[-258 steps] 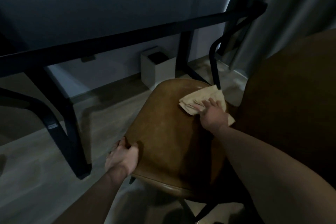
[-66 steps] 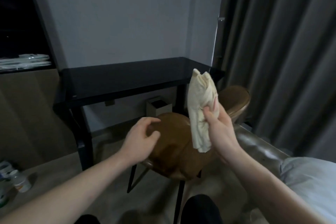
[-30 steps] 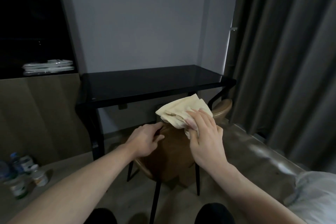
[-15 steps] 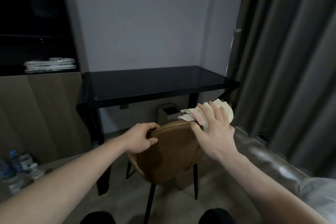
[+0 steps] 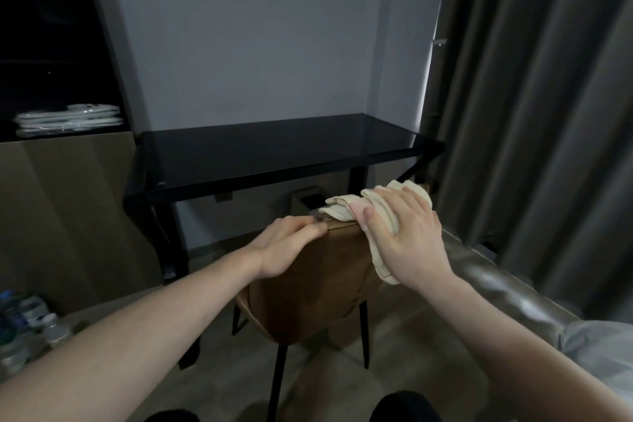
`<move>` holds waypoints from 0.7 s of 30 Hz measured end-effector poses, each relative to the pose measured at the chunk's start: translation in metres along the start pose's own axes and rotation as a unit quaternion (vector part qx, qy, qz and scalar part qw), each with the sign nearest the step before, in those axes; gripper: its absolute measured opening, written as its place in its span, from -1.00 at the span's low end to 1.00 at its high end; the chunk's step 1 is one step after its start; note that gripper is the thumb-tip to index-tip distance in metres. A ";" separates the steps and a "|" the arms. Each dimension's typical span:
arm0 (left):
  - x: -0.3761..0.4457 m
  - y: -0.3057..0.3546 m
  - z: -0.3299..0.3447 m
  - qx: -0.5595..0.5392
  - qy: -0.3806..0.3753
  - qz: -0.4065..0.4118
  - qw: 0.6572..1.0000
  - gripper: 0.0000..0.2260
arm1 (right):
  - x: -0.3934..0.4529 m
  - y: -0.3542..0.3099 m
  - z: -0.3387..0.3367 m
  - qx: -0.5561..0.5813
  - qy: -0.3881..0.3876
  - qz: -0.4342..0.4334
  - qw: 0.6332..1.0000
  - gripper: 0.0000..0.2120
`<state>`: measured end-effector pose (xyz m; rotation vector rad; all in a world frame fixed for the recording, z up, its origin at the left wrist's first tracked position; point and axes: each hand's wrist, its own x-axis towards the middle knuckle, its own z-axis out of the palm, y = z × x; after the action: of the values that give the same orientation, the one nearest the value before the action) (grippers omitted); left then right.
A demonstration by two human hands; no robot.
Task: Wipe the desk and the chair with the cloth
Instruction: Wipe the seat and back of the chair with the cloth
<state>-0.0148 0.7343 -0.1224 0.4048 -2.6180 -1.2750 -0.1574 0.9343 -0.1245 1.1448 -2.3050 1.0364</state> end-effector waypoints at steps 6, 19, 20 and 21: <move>0.011 -0.010 0.022 -0.002 0.142 0.021 0.990 -0.42 | 0.025 0.033 0.009 0.054 0.078 -0.035 0.995 -0.61; 0.034 -0.024 0.026 0.023 0.215 0.027 0.976 -0.38 | 0.061 0.040 0.005 0.245 0.077 0.179 0.950 -0.81; 0.033 -0.025 0.026 0.022 0.217 0.025 0.975 -0.38 | 0.057 0.037 0.008 0.229 0.087 0.157 0.957 -0.81; 0.032 -0.025 0.026 0.020 0.217 0.021 0.976 -0.38 | 0.051 0.032 0.012 0.207 0.100 0.129 0.965 -0.80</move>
<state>-0.0484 0.7277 -0.1562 0.5615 -2.2698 -0.9885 -0.2137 0.9110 -0.1162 0.8370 -2.1724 1.7098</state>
